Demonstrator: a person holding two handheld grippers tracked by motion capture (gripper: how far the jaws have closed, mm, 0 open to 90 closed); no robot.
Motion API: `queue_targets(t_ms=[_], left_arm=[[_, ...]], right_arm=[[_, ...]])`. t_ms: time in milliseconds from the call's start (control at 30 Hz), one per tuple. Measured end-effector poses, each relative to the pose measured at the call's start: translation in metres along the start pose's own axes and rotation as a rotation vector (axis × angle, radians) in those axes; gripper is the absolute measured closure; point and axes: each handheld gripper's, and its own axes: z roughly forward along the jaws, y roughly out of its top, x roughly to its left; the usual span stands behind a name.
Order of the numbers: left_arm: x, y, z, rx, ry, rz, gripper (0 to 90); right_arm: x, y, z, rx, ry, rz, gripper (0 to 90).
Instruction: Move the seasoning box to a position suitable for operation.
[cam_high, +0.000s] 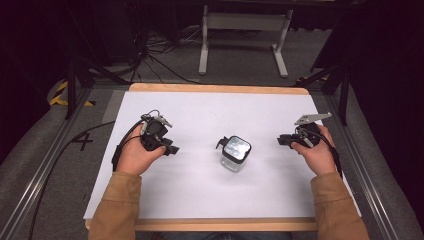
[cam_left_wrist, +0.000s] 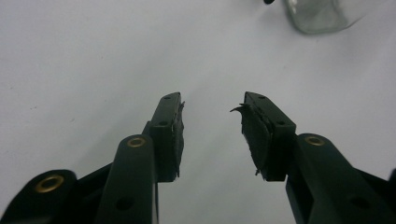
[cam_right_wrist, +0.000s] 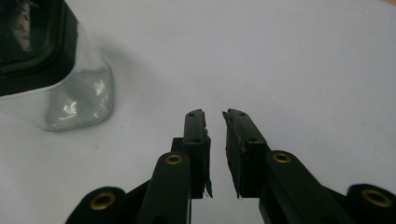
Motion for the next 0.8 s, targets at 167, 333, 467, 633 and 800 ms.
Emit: queue_targets(t_ms=[167, 333, 467, 633, 800], left_arm=[[-0.004, -0.004, -0.006, -0.015, 0.021, -0.003, 58.9], [-0.007, -0.014, -0.011, -0.025, 0.032, -0.01, 58.8], [-0.007, -0.025, -0.018, -0.042, 0.032, -0.03, 57.8], [-0.007, -0.034, -0.023, -0.053, 0.038, -0.05, 56.7], [-0.01, -0.035, -0.021, -0.049, 0.031, -0.046, 55.8]], right_arm=[[0.006, 0.002, 0.004, -0.043, 0.059, -0.024, 85.8], [0.016, 0.01, 0.015, -0.055, 0.125, -0.037, 89.6], [0.025, 0.017, 0.031, -0.036, 0.134, -0.067, 89.7], [0.036, 0.022, 0.05, -0.024, 0.159, -0.093, 89.4], [0.043, 0.022, 0.062, -0.03, 0.202, -0.101, 88.8]])
